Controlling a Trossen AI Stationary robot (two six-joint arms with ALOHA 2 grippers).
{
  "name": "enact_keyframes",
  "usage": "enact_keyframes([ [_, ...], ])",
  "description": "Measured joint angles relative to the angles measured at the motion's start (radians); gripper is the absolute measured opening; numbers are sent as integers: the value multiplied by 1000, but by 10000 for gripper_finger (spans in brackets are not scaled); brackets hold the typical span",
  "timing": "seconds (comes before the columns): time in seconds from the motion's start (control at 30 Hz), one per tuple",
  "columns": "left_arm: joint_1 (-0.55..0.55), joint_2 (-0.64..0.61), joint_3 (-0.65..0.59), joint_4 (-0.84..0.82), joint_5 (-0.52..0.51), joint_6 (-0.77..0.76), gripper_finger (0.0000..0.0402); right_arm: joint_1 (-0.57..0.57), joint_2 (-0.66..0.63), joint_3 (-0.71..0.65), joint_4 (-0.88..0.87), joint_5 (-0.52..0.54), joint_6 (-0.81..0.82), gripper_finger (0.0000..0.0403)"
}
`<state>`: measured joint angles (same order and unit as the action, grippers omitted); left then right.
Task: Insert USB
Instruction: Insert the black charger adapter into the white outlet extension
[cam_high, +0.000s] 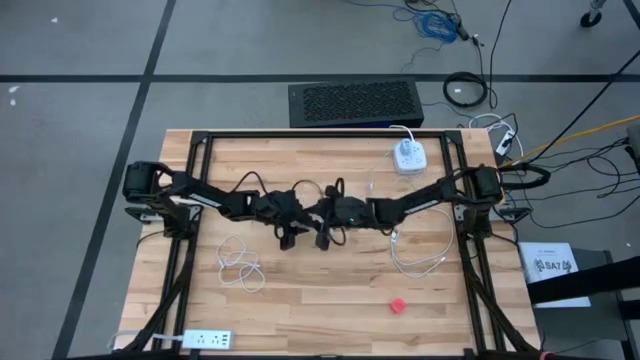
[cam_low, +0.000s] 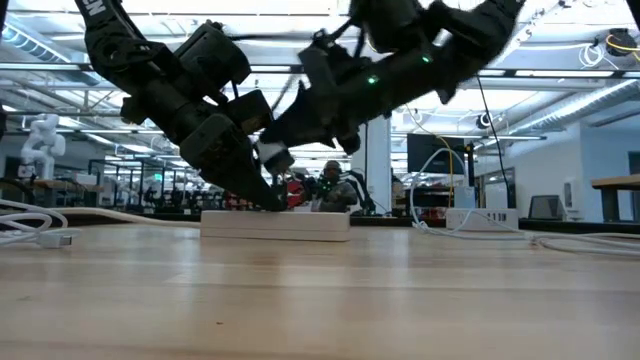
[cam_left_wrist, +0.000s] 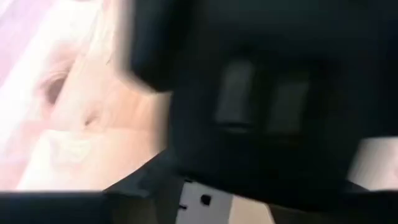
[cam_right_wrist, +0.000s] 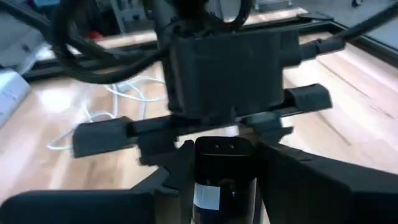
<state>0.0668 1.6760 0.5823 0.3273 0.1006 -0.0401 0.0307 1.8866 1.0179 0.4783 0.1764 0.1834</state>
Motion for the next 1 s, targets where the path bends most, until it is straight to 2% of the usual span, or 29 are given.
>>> enact_keyframes([
  [0.1, 0, 0, 0, 3, 0, -5, 192, 9, 3, -70, 121, 11, 32, 106],
  [0.2, -1, 1, -1, 8, 0, -7, 192, 12, 24, -110, 172, 73, 36, 106],
  [0.37, -1, 2, -1, 15, 0, -7, 192, 11, 63, -125, 289, 88, 16, 106],
  [0.73, -1, 2, -1, 15, -3, -7, 192, 13, 123, -125, 371, 115, 19, 106],
  [1.0, -1, 2, 0, 15, -5, -6, 192, 27, 124, -125, 345, 145, -23, 106],
])
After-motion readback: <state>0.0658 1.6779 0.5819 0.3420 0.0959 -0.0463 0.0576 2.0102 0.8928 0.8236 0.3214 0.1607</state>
